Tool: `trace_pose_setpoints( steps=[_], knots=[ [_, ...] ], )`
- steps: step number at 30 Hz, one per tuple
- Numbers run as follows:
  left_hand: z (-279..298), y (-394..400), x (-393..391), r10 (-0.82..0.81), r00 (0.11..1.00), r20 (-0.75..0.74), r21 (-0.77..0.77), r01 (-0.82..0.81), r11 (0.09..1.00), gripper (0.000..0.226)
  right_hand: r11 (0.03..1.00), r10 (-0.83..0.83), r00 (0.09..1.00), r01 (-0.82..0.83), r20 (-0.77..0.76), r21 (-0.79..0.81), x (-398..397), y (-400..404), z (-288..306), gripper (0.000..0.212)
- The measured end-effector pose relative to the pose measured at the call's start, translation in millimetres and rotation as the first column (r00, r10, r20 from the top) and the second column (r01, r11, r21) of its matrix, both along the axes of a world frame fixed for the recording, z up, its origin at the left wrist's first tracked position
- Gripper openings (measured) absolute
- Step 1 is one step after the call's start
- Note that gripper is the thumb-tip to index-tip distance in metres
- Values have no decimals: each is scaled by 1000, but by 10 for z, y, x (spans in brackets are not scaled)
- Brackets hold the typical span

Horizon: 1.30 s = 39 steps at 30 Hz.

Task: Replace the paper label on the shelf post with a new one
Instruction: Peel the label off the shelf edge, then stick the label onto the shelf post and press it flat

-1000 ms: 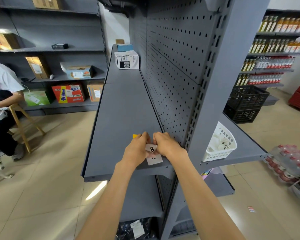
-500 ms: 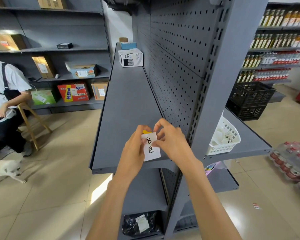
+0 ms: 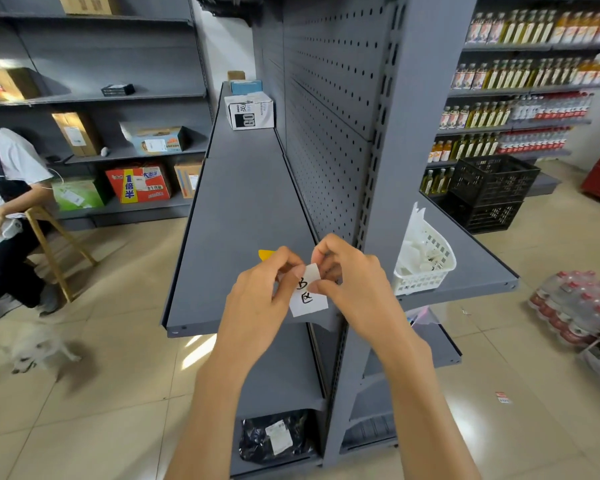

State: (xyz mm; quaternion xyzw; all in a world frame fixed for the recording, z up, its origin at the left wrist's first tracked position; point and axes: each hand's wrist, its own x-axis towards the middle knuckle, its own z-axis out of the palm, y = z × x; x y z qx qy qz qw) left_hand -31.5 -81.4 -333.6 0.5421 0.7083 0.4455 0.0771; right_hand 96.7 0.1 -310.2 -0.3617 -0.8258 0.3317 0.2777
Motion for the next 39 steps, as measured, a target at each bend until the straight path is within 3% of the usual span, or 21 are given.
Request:
trace_pose_setpoints(
  steps=[4,19,34,39],
  knots=[
    [143,52,150,-33,999,-34,-42,32,999,12,998,43,997,-46,61,44,238,98,78,30],
    [446,439,833,-47,992,121,65,39,997,8,994,107,983,-108,-149,-1,880,520,301,16],
    [483,624,1177,61,995,80,62,-66,996,8,978,198,971,-205,-132,-45,1180,799,311,14],
    [487,611,1273,96,990,101,72,-104,992,6,958,261,952,-276,-159,-81,1265,882,316,24]
  ],
)
